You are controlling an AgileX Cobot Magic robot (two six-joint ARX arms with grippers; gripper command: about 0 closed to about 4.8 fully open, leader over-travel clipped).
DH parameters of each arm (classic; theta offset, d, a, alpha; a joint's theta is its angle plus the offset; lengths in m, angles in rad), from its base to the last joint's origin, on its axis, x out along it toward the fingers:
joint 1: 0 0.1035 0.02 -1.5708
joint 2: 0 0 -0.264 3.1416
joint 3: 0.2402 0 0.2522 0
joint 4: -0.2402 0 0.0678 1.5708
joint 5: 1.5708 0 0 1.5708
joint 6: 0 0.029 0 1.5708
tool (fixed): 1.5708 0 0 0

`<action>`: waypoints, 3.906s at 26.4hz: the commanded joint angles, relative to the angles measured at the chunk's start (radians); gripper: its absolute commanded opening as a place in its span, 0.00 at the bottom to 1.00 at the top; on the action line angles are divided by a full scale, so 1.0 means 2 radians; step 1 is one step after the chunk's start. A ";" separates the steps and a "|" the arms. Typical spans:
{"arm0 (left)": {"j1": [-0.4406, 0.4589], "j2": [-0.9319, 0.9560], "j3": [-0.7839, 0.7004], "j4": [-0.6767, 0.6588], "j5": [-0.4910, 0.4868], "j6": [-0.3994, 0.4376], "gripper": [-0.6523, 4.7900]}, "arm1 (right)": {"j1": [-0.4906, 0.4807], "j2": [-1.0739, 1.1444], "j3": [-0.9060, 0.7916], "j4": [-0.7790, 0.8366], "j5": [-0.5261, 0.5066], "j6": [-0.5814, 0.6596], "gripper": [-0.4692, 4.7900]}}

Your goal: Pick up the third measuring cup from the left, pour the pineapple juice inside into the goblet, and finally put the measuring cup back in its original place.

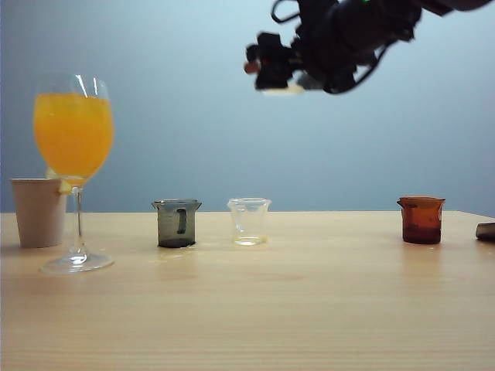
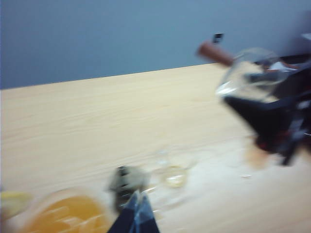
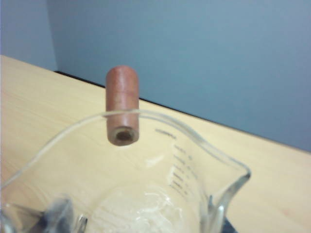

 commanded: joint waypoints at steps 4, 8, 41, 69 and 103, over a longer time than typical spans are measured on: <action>-0.113 0.053 0.004 0.061 -0.071 -0.001 0.11 | -0.031 0.001 -0.067 0.082 0.024 0.057 0.26; -0.126 0.074 0.004 0.072 -0.072 -0.001 0.11 | -0.057 0.010 -0.101 0.105 0.024 0.062 0.26; -0.125 0.088 0.004 0.062 -0.088 0.014 0.11 | -0.063 0.262 -0.052 0.268 0.049 0.066 0.26; -0.125 0.088 0.004 0.045 -0.089 0.014 0.11 | -0.063 0.299 -0.041 0.267 0.036 0.066 0.67; -0.125 0.080 0.004 0.045 -0.088 0.014 0.11 | -0.063 0.176 -0.121 0.148 0.024 0.078 0.79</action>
